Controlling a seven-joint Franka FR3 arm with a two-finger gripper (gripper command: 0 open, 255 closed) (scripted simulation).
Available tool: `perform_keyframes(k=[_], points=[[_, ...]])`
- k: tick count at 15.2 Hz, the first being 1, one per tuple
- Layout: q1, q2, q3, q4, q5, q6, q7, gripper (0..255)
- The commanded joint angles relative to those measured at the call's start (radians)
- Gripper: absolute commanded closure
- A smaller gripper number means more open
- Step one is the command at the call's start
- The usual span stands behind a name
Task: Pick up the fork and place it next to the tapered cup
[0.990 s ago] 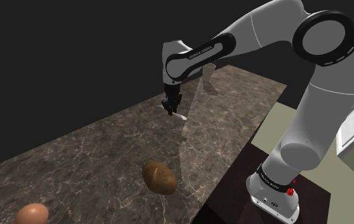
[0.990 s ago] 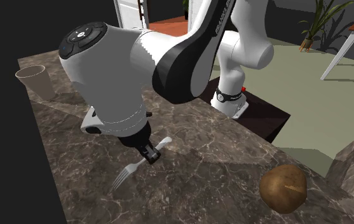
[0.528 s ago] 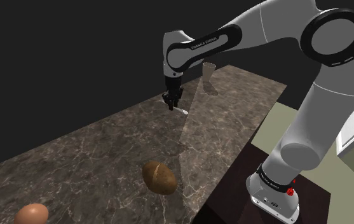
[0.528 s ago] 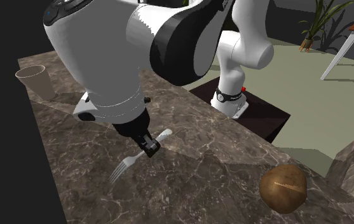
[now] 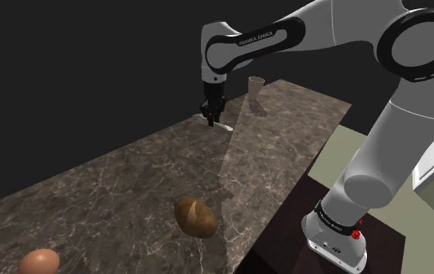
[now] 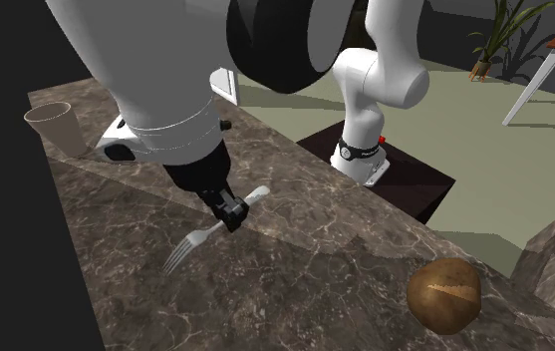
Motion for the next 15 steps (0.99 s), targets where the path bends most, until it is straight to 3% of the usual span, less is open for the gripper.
perform_keyframes(k=[1,15], points=[[0.000,-0.008,0.000,0.017,0.001,-0.026,0.000,255],[-0.001,-0.043,-0.001,0.165,0.006,-0.208,-0.001,255]])
